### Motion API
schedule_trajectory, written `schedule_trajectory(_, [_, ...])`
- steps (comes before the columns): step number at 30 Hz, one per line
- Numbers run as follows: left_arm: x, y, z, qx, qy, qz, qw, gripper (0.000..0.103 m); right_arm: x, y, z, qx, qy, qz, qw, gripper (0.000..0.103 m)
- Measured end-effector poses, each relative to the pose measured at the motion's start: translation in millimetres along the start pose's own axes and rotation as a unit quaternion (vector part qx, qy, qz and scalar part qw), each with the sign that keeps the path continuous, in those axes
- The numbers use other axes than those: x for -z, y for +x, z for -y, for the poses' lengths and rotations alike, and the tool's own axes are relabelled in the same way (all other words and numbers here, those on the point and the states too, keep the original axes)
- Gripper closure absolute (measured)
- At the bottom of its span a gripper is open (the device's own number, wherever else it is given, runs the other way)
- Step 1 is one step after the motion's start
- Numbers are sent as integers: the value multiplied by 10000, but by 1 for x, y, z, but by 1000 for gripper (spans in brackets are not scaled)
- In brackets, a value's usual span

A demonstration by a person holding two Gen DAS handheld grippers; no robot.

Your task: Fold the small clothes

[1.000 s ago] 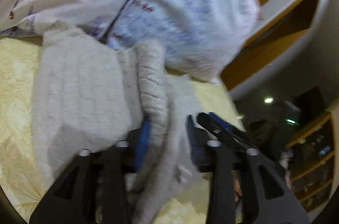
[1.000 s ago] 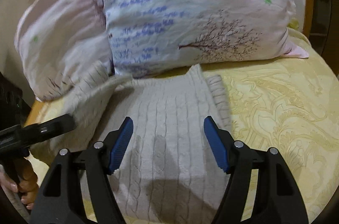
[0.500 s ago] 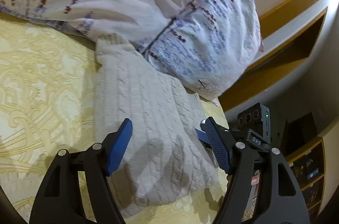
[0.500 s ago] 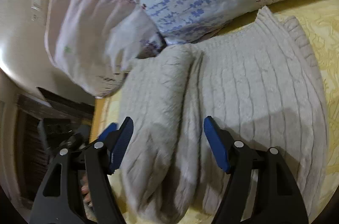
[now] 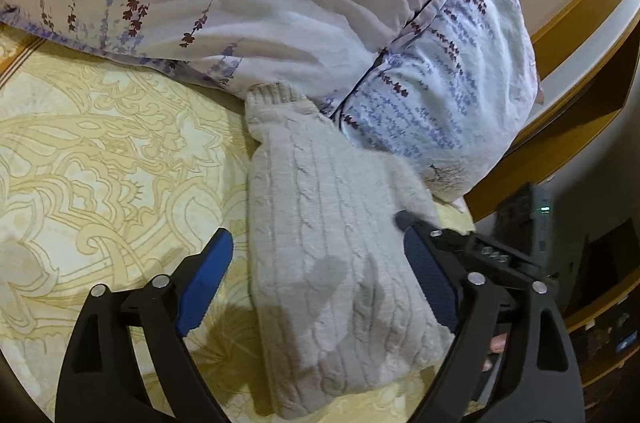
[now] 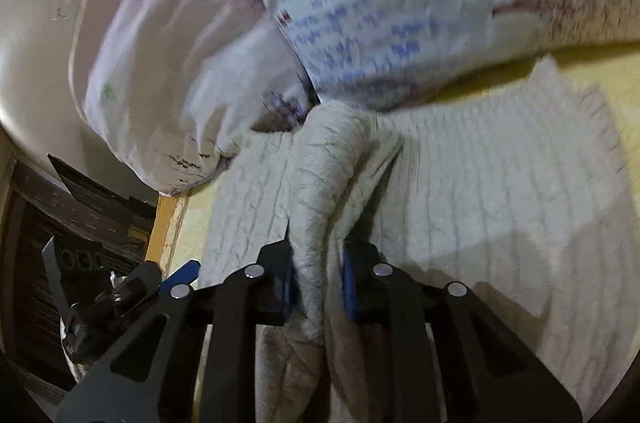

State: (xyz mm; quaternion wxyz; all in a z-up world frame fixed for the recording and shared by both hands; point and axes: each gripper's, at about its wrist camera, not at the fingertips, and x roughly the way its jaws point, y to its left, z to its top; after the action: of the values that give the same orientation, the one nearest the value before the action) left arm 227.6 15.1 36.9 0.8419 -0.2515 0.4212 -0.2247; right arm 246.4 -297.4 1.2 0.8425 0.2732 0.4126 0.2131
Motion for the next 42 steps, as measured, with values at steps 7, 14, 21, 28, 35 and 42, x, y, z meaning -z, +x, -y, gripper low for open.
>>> schedule_trajectory(7, [6,13,11,-58,228,-251,9994,6,-3,-43,-3,390,-441,390,9975,88])
schedule_trajectory(14, [16,26,29,-23,524,-413,9978,4,-11,-96,35,1217,-307,938,9877,88])
schedule_trajectory(21, [27,42,41,56,633,-531,9966,4,-9,-84,86,1573,217,514,9860,80])
schedule_trajectory(28, [34,48,38,436,256,-719,9961,10,10,-124,103,845,572,560,9932,46])
schedule_trajectory(35, [46,56,41,416,229,-939,9944,14,46,-134,97,661,420,288,9965,46])
schedule_trajectory(42, [53,57,55,273,418,-958,9941,14,61,-158,86,961,304,991,9900,53])
